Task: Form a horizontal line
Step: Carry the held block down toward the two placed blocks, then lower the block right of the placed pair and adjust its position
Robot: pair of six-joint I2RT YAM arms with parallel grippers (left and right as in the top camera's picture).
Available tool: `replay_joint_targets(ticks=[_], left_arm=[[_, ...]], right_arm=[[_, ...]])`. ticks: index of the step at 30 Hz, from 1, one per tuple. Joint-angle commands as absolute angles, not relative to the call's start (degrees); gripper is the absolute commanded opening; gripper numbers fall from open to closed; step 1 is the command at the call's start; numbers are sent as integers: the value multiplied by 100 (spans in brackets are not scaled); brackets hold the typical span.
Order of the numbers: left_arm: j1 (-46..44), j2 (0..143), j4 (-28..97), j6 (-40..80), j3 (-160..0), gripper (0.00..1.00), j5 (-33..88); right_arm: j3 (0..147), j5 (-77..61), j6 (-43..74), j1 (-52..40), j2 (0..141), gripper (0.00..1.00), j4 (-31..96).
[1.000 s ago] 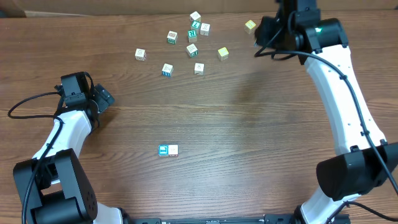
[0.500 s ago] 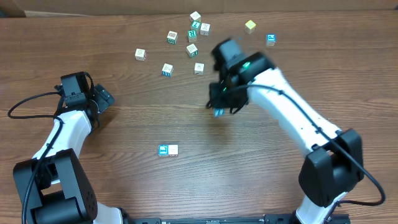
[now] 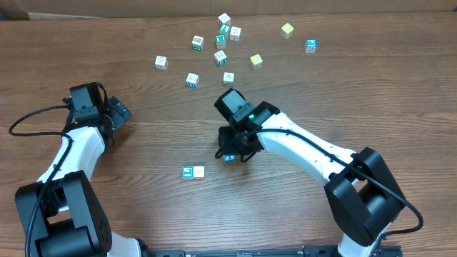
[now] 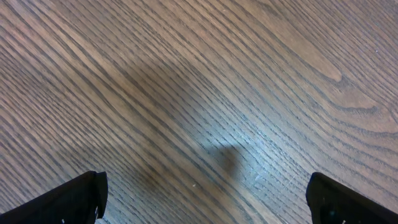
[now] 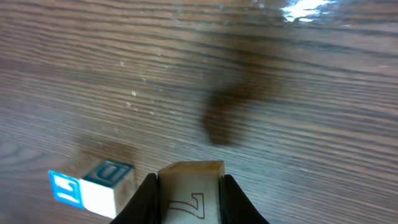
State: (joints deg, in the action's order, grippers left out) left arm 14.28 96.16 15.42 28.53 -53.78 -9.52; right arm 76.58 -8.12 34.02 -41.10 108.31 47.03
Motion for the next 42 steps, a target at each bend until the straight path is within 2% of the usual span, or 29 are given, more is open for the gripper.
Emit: replay_joint_targets(ticks=[1, 6, 20, 35, 39, 42], left_arm=[[1422, 9588, 1538, 2834, -5452, 100, -1028], [1422, 9588, 1538, 2832, -5452, 100, -1028], [1422, 9588, 1538, 2834, -5452, 99, -1028], [1422, 9588, 1538, 2832, -5452, 100, -1028], [1422, 9588, 1538, 2834, -5452, 100, -1028], [1422, 9588, 1538, 2834, -5452, 100, -1028]], right_arm=[[7594, -633, 3859, -4228, 10844, 19, 4530], [7561, -473, 4230, -4340, 10875, 18, 4497], [7505, -475, 4313, -4418, 11039, 19, 4397], [7505, -478, 4331, -4394, 11039, 47, 4370], [7505, -482, 4331, -4222, 11039, 46, 4364], [7505, -591, 4335, -4036, 11039, 37, 4397]])
